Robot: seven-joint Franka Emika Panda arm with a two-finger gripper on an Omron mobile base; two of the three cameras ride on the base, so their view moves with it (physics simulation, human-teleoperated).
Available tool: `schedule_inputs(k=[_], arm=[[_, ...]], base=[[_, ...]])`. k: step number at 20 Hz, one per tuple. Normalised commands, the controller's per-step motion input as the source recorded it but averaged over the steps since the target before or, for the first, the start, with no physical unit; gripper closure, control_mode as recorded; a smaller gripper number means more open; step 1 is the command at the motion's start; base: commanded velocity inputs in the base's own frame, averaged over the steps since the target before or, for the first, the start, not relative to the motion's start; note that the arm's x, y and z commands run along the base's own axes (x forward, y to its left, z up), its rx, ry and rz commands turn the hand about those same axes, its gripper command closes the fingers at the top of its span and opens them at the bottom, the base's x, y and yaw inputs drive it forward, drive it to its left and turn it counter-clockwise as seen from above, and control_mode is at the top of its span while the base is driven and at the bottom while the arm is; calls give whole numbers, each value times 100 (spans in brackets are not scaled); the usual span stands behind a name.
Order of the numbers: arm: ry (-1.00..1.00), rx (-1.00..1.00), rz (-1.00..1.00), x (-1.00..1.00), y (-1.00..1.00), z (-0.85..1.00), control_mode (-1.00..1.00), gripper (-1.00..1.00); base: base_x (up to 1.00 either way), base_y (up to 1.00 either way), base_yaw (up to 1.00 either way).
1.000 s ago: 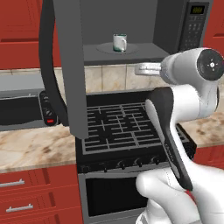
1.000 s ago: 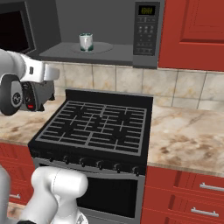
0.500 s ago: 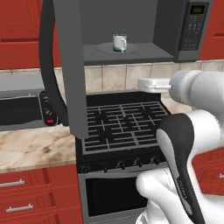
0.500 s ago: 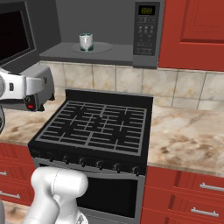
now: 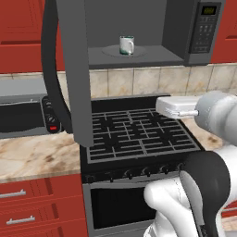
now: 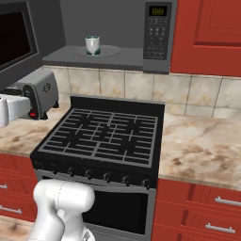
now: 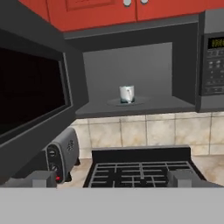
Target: Pick the mug from the counter and place it inside the microwave. Then close the microwave.
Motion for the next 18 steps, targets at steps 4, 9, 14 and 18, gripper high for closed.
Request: schedule_inputs(k=[4, 9, 14, 18], arm=[[-1, 0, 0, -64, 6, 47, -100, -100], [10, 0, 0, -56, 9, 60, -100, -100], [12, 0, 0, -42, 10, 29, -100, -100], [-7, 0, 0, -52, 25, 0, -100, -100]], base=[[0, 0, 0], [0, 0, 0], [0, 0, 0], [0, 0, 0]])
